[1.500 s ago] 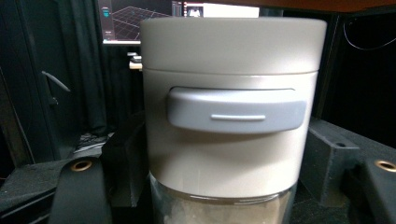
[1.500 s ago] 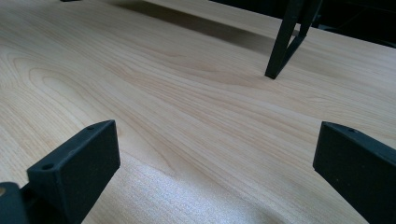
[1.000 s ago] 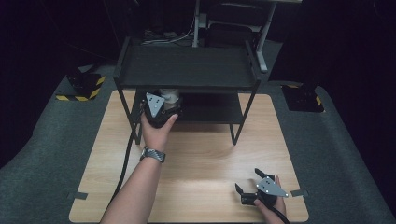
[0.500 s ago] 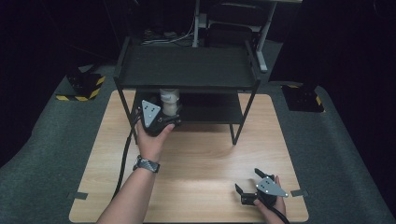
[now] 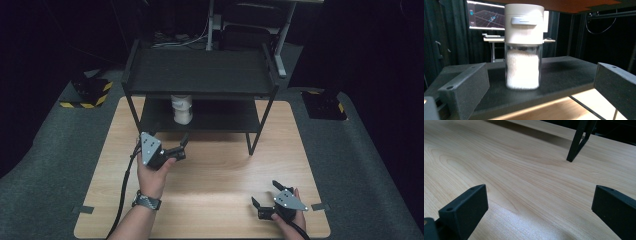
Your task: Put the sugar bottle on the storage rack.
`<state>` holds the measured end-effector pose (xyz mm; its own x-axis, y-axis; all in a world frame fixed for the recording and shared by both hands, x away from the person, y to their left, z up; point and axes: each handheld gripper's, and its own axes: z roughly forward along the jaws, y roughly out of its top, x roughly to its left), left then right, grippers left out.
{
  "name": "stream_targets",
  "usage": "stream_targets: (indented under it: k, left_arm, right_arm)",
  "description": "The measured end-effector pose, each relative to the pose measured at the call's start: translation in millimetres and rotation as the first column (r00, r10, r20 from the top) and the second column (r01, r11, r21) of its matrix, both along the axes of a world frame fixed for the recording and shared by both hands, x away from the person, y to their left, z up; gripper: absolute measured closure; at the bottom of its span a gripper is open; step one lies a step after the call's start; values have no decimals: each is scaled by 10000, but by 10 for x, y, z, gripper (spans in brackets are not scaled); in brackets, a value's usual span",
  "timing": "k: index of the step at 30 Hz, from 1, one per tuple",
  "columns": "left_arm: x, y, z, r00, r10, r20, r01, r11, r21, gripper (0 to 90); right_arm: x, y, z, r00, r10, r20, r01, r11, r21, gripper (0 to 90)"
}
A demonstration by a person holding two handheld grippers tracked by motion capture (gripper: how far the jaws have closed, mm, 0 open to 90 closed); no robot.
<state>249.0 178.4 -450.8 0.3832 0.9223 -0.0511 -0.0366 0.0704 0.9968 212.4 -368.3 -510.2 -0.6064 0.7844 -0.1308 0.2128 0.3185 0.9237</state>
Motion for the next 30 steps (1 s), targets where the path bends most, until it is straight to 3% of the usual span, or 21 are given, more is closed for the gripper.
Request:
stream_targets:
  k: [7,12,22,26,27,30]
  left_arm:
    - [-265,140,-262,9996,-253,77,252,9996,116,5]
    - [-421,247,-414,9993,-329,-188,332,9993,144,5]
    - [-672,425,-682,9941,-183,-1070,230,9988,433,5]
    - [-759,496,-762,9845,-181,-1743,277,9982,527,5]
    - [-759,496,-762,9845,-181,-1743,277,9982,527,5]
    - [-800,514,-801,9779,-159,-2087,348,9956,870,5]
  right_arm:
    - [0,1,1,10000,13,5,-13,10000,-15,5]
    - [0,3,2,10000,17,4,-17,10000,-28,5]
    - [0,3,1,10000,30,13,-30,10000,-37,5]
    - [2,5,2,10000,33,14,-33,10000,-46,5]
    - [2,6,3,10000,31,15,-31,10000,-53,5]
    - [2,8,4,10000,22,9,-22,10000,-59,5]
